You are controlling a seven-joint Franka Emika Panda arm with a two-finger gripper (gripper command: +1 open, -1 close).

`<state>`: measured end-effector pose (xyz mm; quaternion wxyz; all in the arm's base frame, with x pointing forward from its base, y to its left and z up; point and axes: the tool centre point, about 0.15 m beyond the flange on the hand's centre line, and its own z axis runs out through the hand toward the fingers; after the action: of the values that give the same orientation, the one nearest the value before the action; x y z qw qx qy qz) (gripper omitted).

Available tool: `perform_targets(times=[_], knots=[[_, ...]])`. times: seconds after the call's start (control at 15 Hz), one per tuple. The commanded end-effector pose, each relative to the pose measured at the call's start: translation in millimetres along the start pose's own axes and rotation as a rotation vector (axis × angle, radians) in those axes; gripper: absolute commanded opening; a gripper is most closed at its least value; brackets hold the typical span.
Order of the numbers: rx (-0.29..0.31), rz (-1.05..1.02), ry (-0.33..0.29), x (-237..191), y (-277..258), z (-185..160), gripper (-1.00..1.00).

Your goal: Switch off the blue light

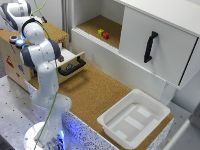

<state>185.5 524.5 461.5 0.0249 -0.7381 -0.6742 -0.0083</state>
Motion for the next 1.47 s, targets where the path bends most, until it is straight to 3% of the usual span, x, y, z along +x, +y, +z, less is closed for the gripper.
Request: perform_targets(times=[0.0,0.13,0.33,0.6,0.87,1.2,1.4], knots=[[-0.065,-0.017,-0.109,-4.4,-8.7,-14.0,-1.0],[-0.12,-0.017,-0.116,-2.5,-10.9,-30.6,-1.0],[-0.124,-0.068,-0.152,3.4,-23.9,-39.9,-1.0],[-0.079,-0.093,-0.167,6.3,-23.9,-29.8,-1.0],[-0.08,-0.114,-0.172,13.5,-5.9,-14.0,-1.0],[-0.048,-0.169,-0.226,19.8,3.1,17.1,-1.0],[-0.076,-0.163,-0.241,17.6,2.4,3.6,-1.0]])
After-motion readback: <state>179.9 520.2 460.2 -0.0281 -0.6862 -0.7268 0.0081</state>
